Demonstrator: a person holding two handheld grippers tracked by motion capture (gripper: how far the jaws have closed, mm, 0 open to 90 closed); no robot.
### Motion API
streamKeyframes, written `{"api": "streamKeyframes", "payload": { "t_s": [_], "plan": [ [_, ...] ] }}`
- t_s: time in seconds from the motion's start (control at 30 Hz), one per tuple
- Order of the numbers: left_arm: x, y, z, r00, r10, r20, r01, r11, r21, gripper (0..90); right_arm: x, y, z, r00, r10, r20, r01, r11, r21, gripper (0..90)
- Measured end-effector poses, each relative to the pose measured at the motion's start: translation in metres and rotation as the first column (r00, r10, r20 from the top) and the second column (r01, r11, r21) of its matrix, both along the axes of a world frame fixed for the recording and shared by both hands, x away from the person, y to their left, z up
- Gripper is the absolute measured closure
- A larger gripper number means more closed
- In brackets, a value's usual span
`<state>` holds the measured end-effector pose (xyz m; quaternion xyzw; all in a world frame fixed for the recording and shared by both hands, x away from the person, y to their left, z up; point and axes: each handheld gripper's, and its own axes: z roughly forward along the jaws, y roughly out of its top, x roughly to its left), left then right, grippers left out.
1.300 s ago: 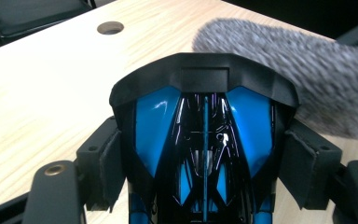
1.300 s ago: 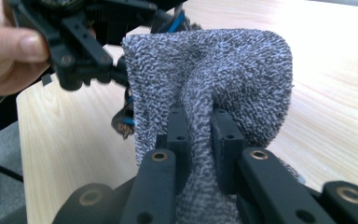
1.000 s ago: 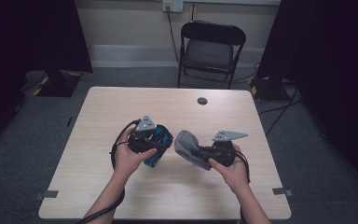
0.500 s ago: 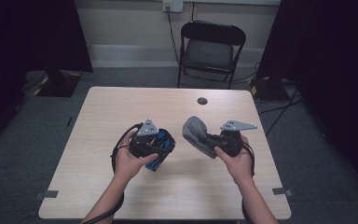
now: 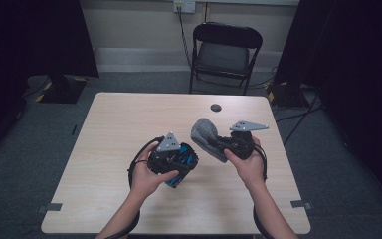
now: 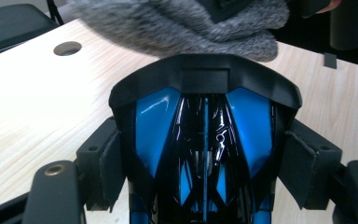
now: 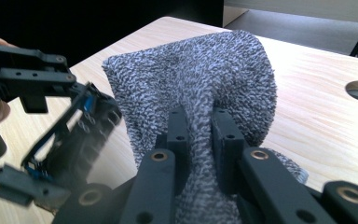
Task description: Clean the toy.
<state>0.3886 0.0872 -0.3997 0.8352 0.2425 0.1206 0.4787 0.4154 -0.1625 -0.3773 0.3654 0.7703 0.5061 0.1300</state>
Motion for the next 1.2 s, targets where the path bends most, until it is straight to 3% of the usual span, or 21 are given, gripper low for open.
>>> {"api": "streamKeyframes", "payload": {
  "t_s": [0.33, 1.2],
  "plan": [
    [0.001, -0.006, -0.005, 0.9999, -0.013, -0.011, 0.013, 0.9999, 0.003, 25.5, 0.000, 0.019, -0.007, 0.9983, 0.054, -0.022, -0.055, 0.9981, -0.028, 80.1],
    [0.012, 0.012, -0.005, 0.9987, 0.046, -0.023, -0.046, 0.9985, 0.031, 25.4, -0.013, 0.011, -0.012, 0.9913, 0.127, -0.035, -0.127, 0.9920, 0.003, 80.0]
  ]
}}
